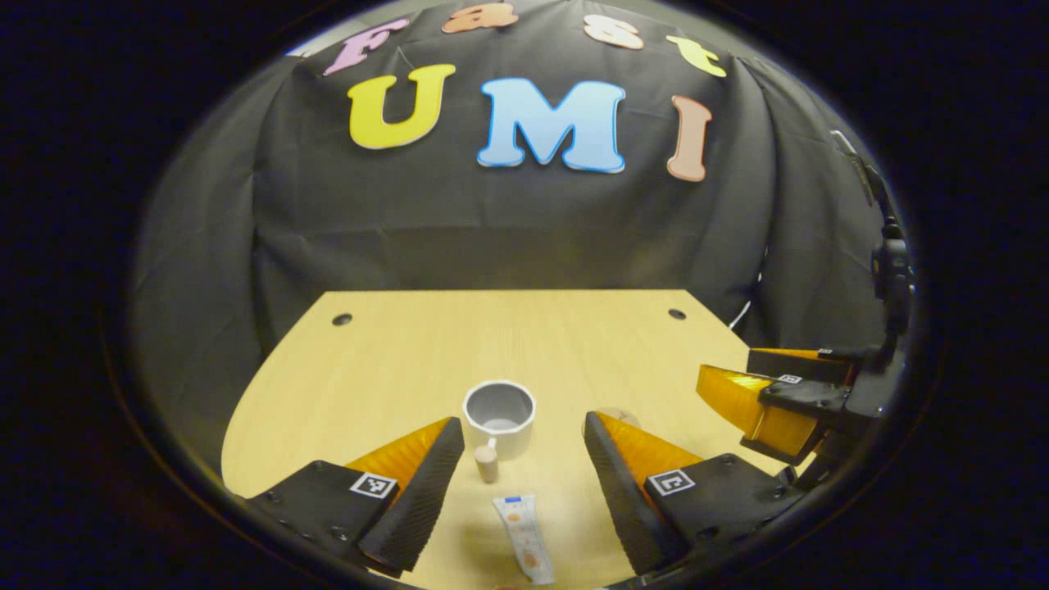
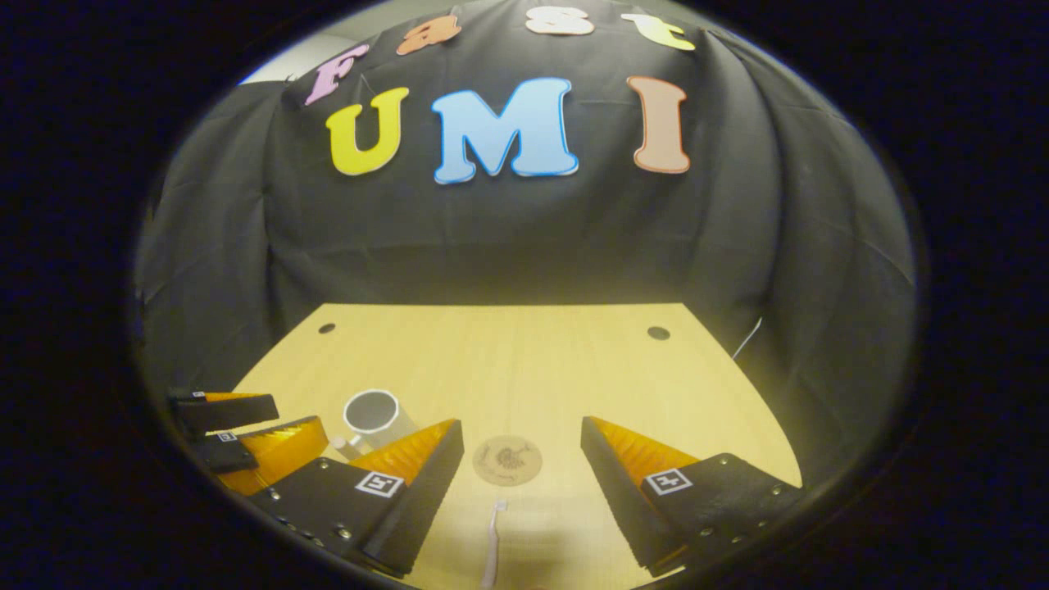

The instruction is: Put the toothbrush and toothpaste on the desktop into the cup, then pick up the cup and place it on the coaster on the desktop.

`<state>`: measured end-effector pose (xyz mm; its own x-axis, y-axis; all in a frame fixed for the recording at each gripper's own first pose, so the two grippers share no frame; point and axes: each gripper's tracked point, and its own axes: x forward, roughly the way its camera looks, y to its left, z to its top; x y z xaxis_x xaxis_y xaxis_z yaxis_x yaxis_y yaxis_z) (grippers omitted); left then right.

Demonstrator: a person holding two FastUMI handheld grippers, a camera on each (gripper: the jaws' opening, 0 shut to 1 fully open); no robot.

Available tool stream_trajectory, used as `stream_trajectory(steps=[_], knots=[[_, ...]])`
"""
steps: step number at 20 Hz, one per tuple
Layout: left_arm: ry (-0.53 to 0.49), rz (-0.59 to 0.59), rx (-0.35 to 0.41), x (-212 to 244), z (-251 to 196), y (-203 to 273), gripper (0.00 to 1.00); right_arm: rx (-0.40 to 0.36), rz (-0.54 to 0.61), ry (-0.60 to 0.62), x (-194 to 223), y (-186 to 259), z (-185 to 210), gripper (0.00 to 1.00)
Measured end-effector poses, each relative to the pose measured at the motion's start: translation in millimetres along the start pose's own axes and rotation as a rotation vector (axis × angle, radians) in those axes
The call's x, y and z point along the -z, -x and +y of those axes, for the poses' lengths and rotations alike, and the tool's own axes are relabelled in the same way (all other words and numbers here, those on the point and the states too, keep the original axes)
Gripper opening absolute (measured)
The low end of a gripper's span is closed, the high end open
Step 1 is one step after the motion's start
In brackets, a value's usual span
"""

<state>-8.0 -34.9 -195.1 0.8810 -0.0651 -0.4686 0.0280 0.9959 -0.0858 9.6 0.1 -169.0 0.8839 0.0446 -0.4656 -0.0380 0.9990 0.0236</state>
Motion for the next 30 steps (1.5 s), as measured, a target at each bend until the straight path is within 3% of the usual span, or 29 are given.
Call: stream_trajectory(steps=[10, 18, 26, 28, 29, 30], knots=[[0.058, 0.35, -0.04, 118.1, 6.1, -7.6, 0.98, -0.039, 0.306, 0.011, 102.7, -19.3, 15.2, 0.92], [0.061, 0.478, -0.052, 178.8, 5.6, -21.1, 0.98, -0.046, 0.512, 0.001, 175.6, -21.0, 23.2, 0.93], [0.028, 0.546, -0.075, 209.6, 6.7, -27.5, 0.95, -0.026, 0.602, 0.043, 208.8, -18.9, 17.9, 0.93], [0.019, 0.553, -0.096, 214.2, 11.0, -28.6, 1.0, -0.027, 0.601, 0.05, 209.6, -19.5, 19.2, 0.94], [0.013, 0.554, -0.101, 213.8, 11.8, -28.9, 0.95, -0.028, 0.609, 0.053, 212.3, -18.7, 20.1, 0.94], [0.006, 0.555, -0.106, 214.2, 12.1, -28.1, 0.96, -0.032, 0.623, 0.057, 215.7, -18.2, 20.8, 0.93]])
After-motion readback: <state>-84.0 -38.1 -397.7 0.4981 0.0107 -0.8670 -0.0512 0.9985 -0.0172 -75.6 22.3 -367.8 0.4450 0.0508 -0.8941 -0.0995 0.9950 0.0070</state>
